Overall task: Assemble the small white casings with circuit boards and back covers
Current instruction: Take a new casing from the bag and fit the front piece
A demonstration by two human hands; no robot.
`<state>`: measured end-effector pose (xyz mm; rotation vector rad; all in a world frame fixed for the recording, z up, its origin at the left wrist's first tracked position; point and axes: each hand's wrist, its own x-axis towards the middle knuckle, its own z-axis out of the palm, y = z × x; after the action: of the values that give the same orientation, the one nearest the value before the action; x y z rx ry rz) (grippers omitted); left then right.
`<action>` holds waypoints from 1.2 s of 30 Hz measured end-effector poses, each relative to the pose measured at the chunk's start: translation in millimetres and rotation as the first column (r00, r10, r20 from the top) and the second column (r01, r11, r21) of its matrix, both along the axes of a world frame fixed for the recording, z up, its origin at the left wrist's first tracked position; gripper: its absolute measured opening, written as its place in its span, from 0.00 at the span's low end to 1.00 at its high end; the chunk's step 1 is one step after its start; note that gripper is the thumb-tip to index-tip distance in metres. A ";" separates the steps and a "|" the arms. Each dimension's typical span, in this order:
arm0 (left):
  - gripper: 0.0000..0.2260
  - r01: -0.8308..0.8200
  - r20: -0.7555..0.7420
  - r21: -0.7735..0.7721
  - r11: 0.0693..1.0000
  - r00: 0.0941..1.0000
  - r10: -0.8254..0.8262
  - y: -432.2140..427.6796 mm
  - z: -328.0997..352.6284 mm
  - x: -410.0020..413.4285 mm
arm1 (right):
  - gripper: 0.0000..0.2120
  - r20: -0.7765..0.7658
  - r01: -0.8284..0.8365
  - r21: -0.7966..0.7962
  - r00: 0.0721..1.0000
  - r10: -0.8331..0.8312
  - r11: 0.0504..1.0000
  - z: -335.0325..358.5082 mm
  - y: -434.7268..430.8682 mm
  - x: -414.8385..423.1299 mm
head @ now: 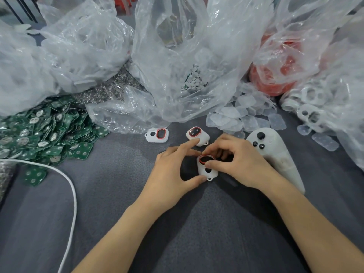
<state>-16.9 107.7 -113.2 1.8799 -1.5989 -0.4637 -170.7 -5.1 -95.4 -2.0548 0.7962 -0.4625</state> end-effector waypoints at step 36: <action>0.18 0.018 0.017 -0.100 0.995 1.000 -0.016 2.3 1.0 -2.7 | 0.11 -0.024 -0.018 0.021 1.000 0.019 1.000 2.0 -3.2 0.7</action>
<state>-19.6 110.0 -112.3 1.8007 -1.6196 -0.3687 -169.9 -8.3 -93.3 -2.0501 0.7923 -0.4186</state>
